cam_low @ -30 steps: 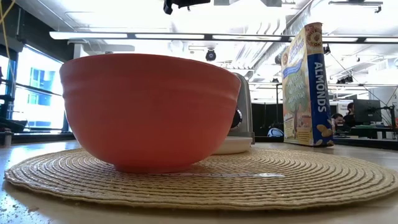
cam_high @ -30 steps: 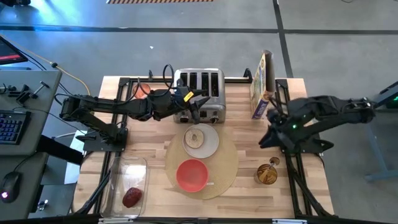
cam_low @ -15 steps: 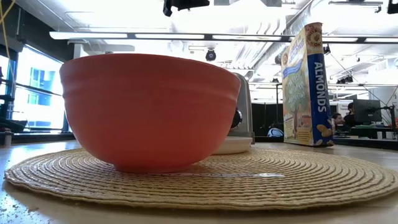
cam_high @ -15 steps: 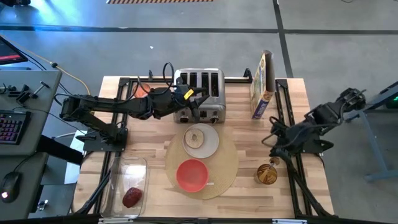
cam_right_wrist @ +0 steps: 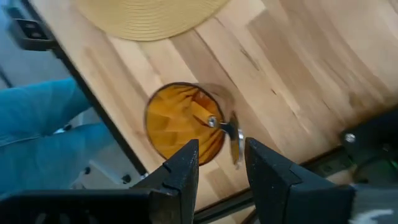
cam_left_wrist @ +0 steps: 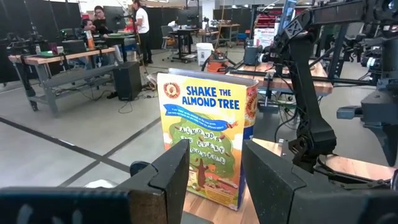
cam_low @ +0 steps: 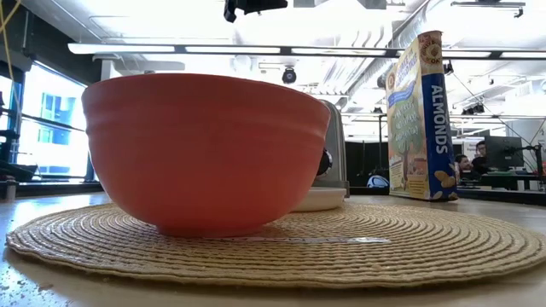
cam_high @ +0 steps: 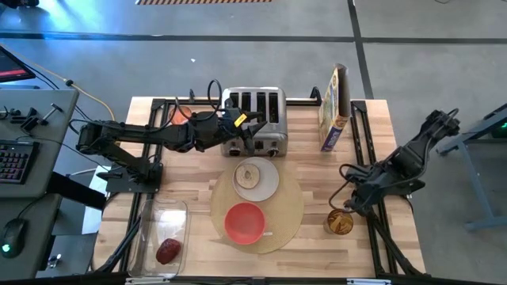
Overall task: Arrange a breakfast setting
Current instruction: Put the spoon on the placemat
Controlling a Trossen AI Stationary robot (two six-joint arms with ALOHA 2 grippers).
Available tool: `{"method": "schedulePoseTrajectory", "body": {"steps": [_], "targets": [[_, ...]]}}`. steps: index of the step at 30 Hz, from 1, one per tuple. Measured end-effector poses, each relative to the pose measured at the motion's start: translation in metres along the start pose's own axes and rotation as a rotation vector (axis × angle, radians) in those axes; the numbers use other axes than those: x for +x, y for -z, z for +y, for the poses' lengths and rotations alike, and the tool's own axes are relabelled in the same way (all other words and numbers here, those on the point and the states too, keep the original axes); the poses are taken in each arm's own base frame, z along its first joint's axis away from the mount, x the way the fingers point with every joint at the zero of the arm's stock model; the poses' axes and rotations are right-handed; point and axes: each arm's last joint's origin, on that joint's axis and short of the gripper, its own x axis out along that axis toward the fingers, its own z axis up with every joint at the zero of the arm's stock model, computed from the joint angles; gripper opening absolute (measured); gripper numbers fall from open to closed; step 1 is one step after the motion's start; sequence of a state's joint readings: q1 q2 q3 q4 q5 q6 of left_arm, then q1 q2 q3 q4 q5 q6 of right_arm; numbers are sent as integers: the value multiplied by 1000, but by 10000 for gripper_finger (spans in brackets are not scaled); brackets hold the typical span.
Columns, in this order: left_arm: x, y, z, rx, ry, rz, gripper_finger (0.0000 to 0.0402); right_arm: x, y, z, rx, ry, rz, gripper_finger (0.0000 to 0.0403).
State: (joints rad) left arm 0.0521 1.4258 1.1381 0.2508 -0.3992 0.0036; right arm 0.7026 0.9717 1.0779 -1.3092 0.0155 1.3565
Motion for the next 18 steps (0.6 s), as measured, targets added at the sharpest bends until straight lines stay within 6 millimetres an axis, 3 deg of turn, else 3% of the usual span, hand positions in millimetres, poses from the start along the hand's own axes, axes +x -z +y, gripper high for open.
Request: {"method": "schedulePoseTrajectory", "body": {"steps": [18], "targets": [[0,0,0,0,0,0,138,27,3,17,-29,173,47,110]]}}
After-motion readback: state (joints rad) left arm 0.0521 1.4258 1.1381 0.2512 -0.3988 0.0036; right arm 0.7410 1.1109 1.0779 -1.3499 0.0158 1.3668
